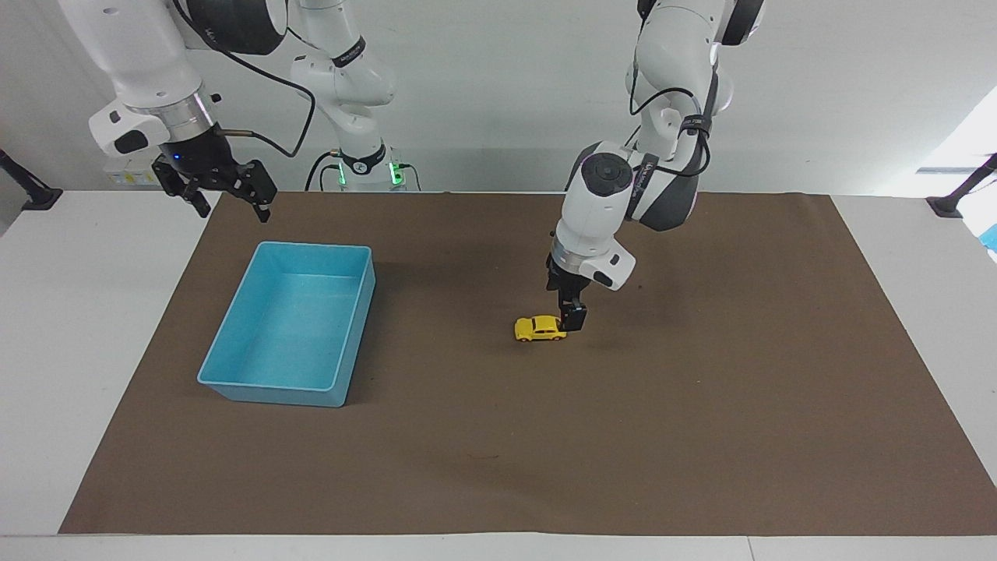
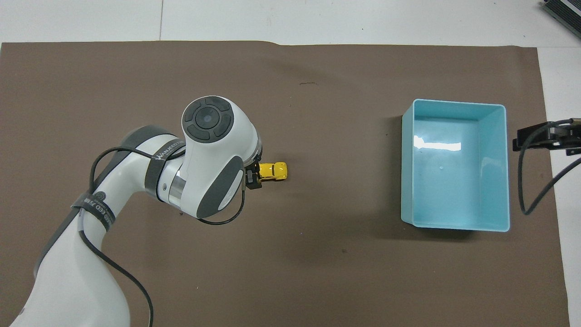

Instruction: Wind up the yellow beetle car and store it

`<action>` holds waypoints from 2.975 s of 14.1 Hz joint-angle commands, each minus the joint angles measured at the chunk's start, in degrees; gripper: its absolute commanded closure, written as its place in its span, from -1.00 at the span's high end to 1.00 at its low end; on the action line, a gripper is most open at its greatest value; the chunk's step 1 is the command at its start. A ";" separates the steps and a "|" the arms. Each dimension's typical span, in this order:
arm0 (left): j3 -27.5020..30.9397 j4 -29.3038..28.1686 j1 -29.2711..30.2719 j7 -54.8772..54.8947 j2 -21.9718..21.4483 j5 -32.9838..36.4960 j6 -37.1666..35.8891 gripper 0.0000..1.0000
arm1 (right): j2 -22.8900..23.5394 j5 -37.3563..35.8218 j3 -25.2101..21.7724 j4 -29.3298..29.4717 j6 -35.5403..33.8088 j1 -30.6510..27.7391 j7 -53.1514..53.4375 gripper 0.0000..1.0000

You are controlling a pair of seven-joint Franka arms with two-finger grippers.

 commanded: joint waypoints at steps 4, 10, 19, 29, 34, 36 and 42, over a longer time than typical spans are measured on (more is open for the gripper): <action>0.97 0.88 -2.60 -2.89 2.37 1.88 0.86 0.70 | -1.21 1.14 0.16 -1.32 0.02 -0.76 -0.70 1.00; 1.06 0.61 -2.69 -3.51 3.42 1.88 2.00 0.66 | -1.30 1.14 0.16 -1.32 0.02 -0.68 -0.70 1.00; 1.15 0.00 -2.43 -3.60 3.69 2.67 3.15 0.60 | -1.21 1.14 0.16 -1.32 0.11 -0.85 -0.70 1.00; 1.06 -1.58 -2.25 -2.81 3.69 4.25 4.55 -1.00 | -1.21 1.14 0.16 -1.32 0.20 -0.85 -0.70 1.00; 1.15 -3.25 -1.29 -1.40 3.42 5.40 4.82 -1.00 | -1.21 1.14 0.16 -1.32 0.20 -0.85 -0.70 1.00; 1.32 -4.30 -0.58 -0.52 3.16 5.57 4.73 -1.00 | -1.21 1.14 0.16 -1.32 0.20 -0.94 -0.70 1.00; 1.59 -7.03 2.40 0.35 2.46 7.42 4.82 -1.00 | -1.21 1.14 0.16 -1.32 0.20 -1.03 -0.70 1.00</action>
